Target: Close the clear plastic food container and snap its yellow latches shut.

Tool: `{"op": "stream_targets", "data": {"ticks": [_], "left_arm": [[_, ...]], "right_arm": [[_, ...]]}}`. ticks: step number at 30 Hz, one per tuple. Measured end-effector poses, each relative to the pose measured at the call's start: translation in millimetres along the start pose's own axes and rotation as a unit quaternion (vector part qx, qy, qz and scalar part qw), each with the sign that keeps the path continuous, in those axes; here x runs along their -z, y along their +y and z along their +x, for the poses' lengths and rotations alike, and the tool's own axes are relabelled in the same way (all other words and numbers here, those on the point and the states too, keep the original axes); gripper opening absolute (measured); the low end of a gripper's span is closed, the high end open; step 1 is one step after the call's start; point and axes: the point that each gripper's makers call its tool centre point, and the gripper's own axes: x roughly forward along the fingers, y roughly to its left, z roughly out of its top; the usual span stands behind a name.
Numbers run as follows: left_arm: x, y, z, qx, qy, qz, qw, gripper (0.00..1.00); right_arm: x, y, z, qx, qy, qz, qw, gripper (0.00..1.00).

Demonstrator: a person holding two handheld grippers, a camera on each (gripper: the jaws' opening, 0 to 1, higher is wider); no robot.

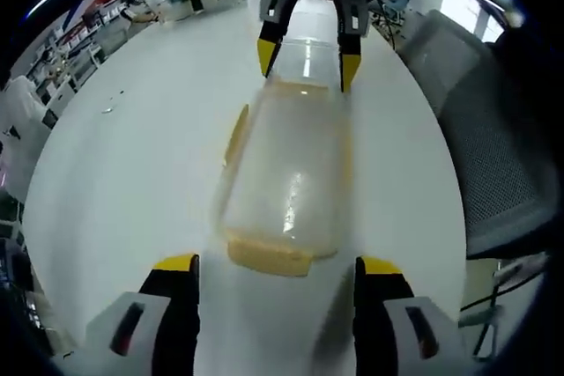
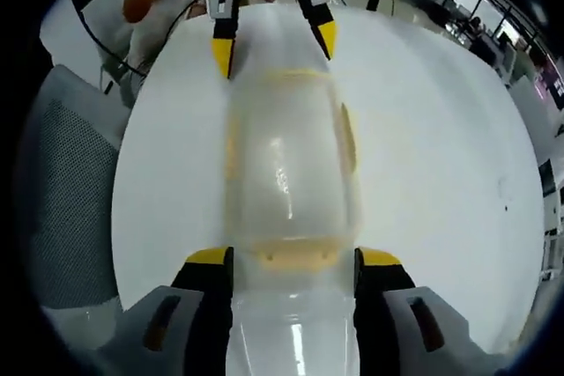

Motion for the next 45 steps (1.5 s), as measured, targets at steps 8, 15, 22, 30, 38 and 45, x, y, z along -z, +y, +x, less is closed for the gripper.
{"op": "stream_targets", "data": {"ticks": [8,15,22,30,38,45], "left_arm": [[-3.6,0.8,6,0.012,0.009,0.021,0.9997,0.65],[-3.5,0.9,8,0.02,0.017,0.033,0.9991,0.59],[-2.0,1.3,13,0.028,0.028,0.049,0.998,0.51],[-3.3,-3.5,16,0.051,0.032,0.046,0.9971,0.35],[-5.1,-4.7,16,0.048,0.034,0.045,0.9972,0.35],[-6.0,-4.7,16,0.046,0.039,0.039,0.9974,0.35]], "right_arm": [[7.9,-4,7,-0.001,0.029,-0.022,0.9993,0.52],[12.1,-6,11,-0.005,0.041,-0.021,0.9989,0.48],[13.5,-5,13,-0.015,0.043,-0.02,0.9988,0.47],[11.7,-2,15,-0.024,0.056,-0.041,0.9973,0.4],[12.6,-4,14,-0.026,0.063,-0.04,0.9969,0.41],[12.5,-5,13,-0.026,0.069,-0.047,0.9962,0.37]]}}
